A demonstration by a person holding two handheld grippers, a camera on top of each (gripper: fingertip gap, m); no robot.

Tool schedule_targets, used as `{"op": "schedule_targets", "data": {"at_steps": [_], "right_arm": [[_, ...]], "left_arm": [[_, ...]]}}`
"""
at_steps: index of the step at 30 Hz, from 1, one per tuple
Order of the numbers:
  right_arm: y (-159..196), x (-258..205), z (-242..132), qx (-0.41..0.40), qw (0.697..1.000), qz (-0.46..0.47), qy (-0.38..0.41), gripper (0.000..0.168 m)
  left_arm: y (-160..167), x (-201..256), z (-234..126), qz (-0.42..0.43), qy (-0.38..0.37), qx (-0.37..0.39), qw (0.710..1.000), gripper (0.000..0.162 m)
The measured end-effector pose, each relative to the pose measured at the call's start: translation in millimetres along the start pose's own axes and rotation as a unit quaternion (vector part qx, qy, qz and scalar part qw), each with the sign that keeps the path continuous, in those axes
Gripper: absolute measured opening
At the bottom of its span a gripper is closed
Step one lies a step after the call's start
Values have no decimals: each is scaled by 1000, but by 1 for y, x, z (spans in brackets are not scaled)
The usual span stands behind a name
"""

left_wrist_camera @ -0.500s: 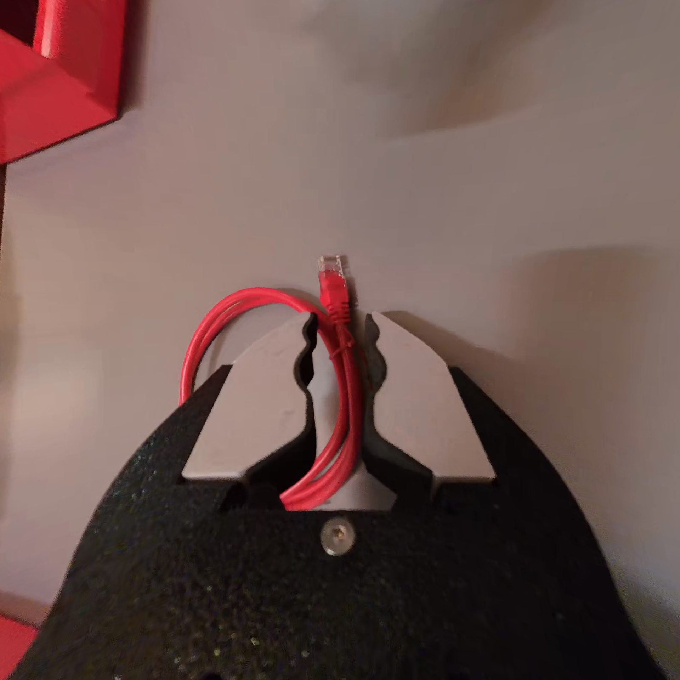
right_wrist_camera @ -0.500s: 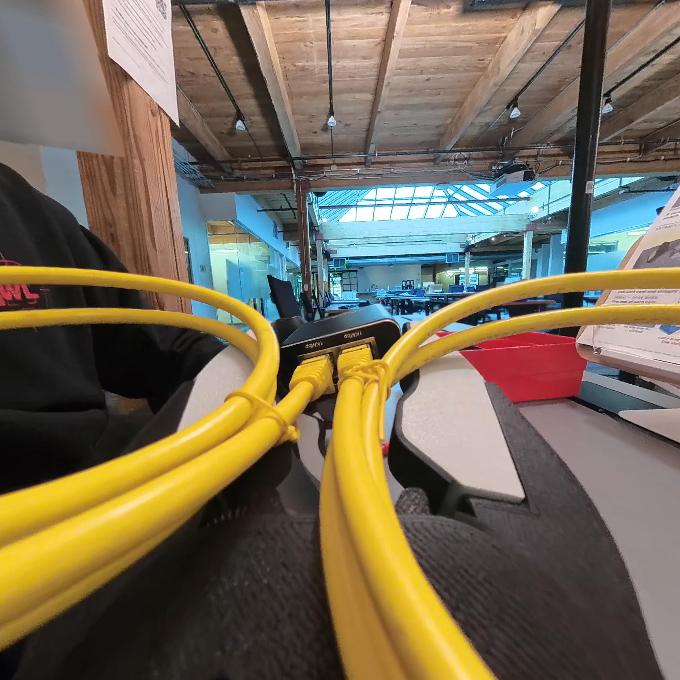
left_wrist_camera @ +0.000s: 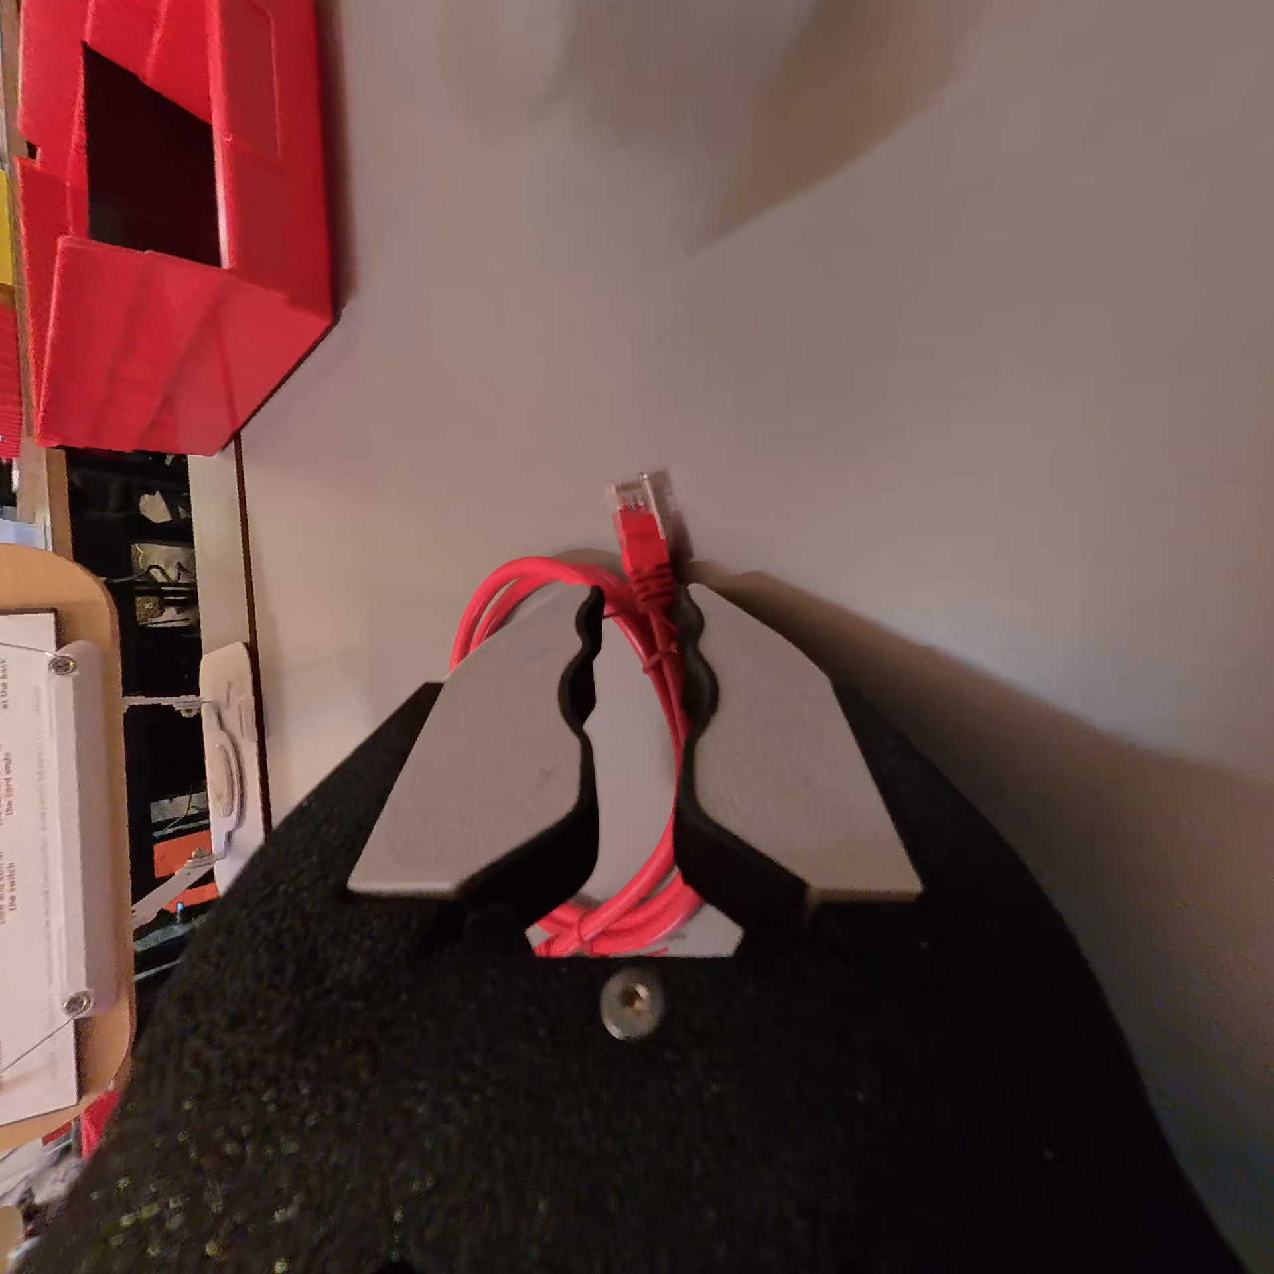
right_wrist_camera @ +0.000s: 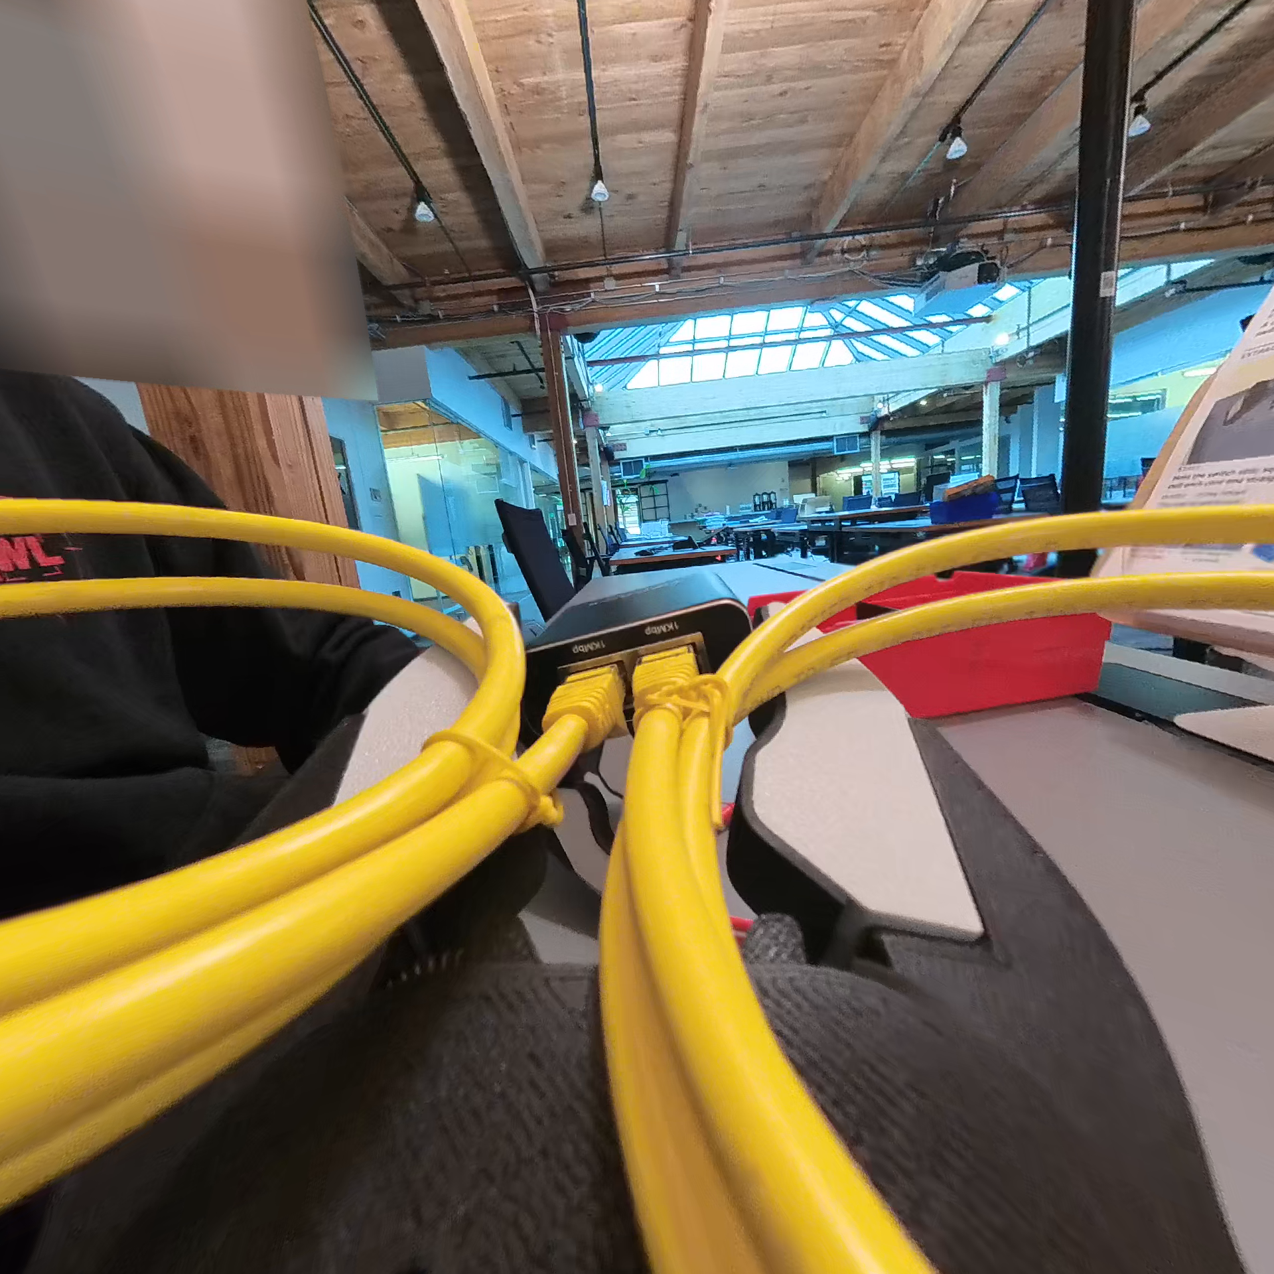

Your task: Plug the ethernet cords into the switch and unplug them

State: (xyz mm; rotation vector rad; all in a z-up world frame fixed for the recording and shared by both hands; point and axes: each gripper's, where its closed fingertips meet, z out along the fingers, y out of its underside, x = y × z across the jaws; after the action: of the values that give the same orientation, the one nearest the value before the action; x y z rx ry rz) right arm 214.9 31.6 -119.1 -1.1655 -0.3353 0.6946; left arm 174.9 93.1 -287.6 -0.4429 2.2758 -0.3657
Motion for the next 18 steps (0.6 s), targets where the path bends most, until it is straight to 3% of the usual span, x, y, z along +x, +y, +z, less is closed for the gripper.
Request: {"op": "schedule_targets", "data": {"at_steps": [4, 10, 12, 18], "right_arm": [[2, 7, -2, 3, 1000, 13, 18, 63], [2, 3, -1, 3, 1000, 12, 4, 64], [3, 3, -1, 2, 1000, 8, 5, 63], [5, 1, 0, 0, 1000, 18, -5, 64]], "left_arm": [[-1, 4, -3, -31, 16, 1, 999, 18], [-4, 2, 2, -11, 1, 4, 1000, 15], [-11, -1, -2, -11, -9, 24, 1000, 2], [0, 5, 3, -56, 26, 6, 998, 17]]}}
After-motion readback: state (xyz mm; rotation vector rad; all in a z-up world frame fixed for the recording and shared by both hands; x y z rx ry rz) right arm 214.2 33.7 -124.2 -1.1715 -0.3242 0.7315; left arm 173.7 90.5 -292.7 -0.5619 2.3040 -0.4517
